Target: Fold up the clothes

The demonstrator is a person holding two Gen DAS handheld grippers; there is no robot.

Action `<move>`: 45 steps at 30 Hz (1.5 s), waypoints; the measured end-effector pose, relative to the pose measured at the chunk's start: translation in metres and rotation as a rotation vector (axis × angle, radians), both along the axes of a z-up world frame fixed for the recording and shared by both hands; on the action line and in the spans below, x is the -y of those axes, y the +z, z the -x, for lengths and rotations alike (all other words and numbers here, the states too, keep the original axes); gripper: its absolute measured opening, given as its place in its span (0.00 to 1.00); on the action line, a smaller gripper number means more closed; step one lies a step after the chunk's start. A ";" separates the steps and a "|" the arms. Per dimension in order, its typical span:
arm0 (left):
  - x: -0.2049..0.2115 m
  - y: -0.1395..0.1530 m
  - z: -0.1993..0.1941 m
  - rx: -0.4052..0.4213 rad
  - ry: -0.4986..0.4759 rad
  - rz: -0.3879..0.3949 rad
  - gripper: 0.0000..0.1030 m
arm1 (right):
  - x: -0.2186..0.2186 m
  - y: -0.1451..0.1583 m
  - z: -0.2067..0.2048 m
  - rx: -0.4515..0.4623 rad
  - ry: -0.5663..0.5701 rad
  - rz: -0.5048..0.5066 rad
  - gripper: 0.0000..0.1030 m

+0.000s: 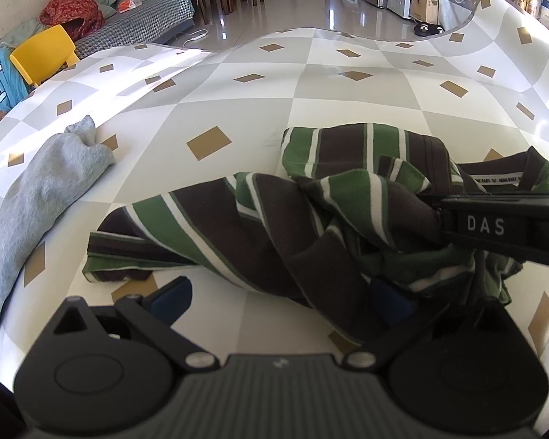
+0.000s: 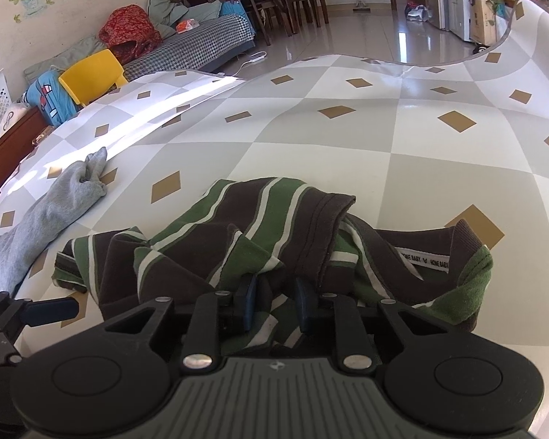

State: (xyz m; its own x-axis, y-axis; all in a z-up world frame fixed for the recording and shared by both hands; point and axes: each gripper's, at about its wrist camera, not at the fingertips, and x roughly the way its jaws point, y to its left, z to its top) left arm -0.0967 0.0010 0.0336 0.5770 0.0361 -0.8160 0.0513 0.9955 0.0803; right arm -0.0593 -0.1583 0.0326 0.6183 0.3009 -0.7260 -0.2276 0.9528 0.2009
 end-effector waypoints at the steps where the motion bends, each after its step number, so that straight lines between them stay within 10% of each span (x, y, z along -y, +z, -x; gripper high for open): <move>1: 0.000 0.000 0.000 0.001 -0.002 -0.001 1.00 | 0.001 0.000 -0.001 0.003 -0.009 0.006 0.17; 30: -0.014 0.037 -0.028 0.120 0.097 0.051 1.00 | 0.048 0.018 0.001 0.013 -0.250 -0.073 0.39; 45: -0.010 -0.017 -0.055 0.024 0.110 0.023 1.00 | 0.050 -0.009 -0.005 -0.077 -0.284 -0.062 0.48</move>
State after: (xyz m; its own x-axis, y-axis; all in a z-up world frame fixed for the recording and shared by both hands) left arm -0.0421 0.0114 0.0163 0.5902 0.0820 -0.8031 -0.0602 0.9965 0.0575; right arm -0.0548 -0.2085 0.0236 0.6280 0.1689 -0.7597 0.0640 0.9616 0.2668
